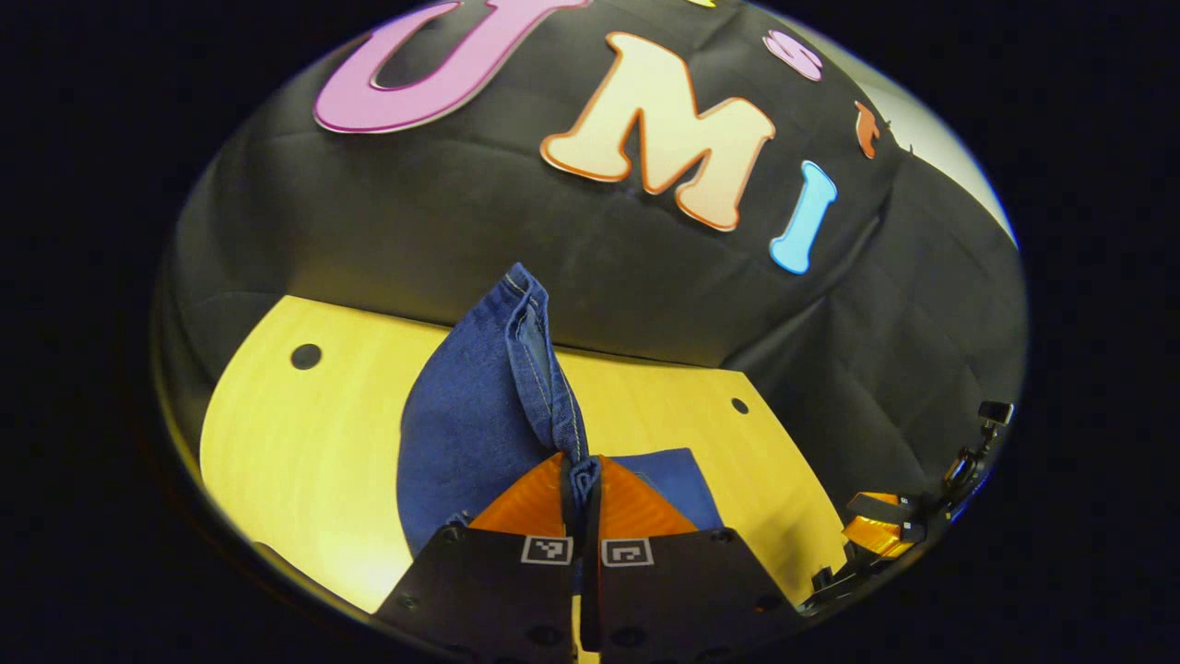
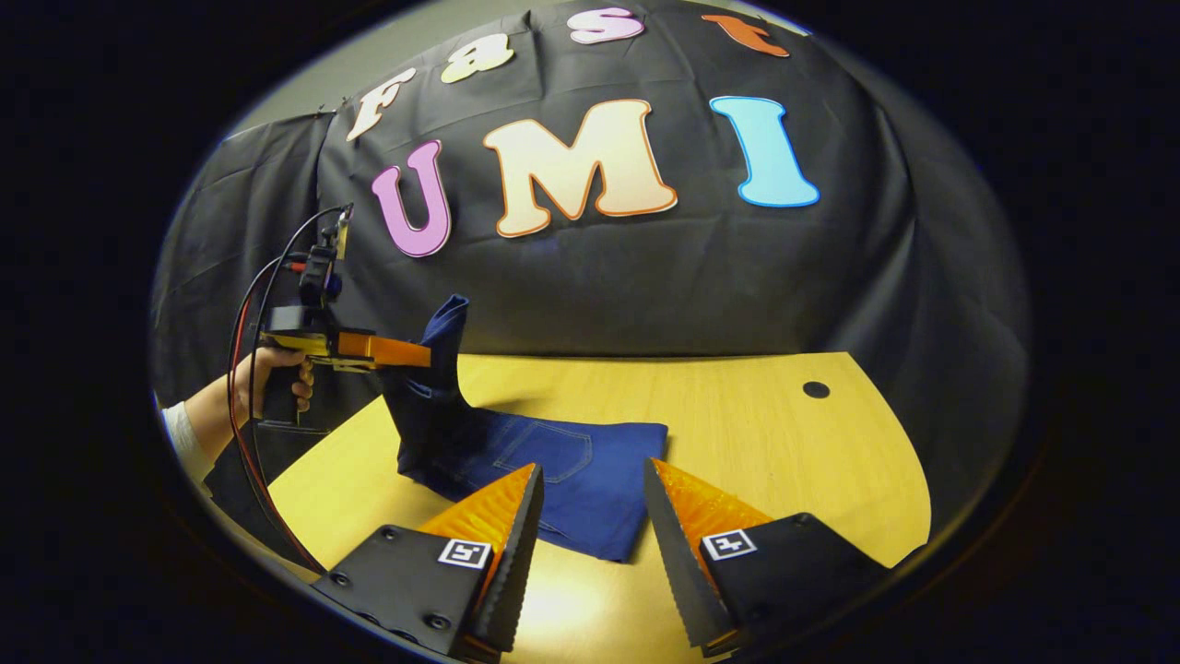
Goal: Grasp the waist and the cuffs of the jeans and fold them to make the two legs overlap; first hold the waist and fold one-third of the jeans toward the cuffs, then hold the cuffs and fold the remaining one-third in the same direction to finish folding.
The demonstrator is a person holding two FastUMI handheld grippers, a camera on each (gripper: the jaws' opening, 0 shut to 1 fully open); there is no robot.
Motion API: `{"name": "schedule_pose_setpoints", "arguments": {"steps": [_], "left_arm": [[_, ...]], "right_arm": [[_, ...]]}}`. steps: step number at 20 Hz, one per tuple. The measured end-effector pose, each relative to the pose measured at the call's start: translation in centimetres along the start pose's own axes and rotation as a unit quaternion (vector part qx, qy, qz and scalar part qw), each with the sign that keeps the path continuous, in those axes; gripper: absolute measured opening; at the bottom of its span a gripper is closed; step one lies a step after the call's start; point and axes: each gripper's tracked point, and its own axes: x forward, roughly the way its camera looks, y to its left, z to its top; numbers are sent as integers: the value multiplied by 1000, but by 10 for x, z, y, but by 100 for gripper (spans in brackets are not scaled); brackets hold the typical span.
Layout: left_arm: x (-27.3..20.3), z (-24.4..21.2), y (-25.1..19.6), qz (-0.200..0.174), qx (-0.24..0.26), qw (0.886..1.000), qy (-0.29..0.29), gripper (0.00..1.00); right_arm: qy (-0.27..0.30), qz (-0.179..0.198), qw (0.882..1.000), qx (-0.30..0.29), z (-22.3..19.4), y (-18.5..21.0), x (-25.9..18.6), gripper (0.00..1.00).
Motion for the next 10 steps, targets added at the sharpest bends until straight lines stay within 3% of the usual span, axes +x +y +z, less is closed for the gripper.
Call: {"name": "schedule_pose_setpoints", "arguments": {"steps": [5, 10], "left_arm": [[42, -31, -32, 7, 34, 999, 36, 0], [66, -67, -45, 44, 49, 997, 48, 0]], "right_arm": [[13, -8, 1000, 0, -10, -22, -14, 68], [17, -2, 1000, -13, -9, -38, -22, 68]]}}
